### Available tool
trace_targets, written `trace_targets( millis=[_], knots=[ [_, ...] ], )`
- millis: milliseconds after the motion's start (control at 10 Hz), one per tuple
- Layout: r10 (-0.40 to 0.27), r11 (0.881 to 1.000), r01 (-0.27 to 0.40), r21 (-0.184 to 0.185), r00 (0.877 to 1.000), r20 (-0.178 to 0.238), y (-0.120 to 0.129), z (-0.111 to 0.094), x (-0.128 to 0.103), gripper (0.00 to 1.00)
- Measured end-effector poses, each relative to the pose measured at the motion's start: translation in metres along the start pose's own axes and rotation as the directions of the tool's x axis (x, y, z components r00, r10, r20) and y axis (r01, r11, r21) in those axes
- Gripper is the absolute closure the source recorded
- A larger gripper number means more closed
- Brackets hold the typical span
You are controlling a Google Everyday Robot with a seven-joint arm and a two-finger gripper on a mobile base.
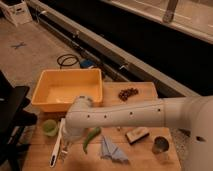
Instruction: Place fork in table surface
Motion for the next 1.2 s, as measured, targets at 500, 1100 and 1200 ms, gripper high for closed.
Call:
trace_targets(
  millis=[500,1100,1200],
  knots=[
    [0.077,0.993,-0.069,0.095,0.994,-0.077,0.006,-0.045,0.008,1.0],
    [0.228,0.973,-0.219,0.07,0.962,-0.153,0.053,-0.059,0.022,1.0],
    [0.261,0.965,-0.254,0.064,0.954,-0.151,0.064,-0.055,0.024,1.0]
  ],
)
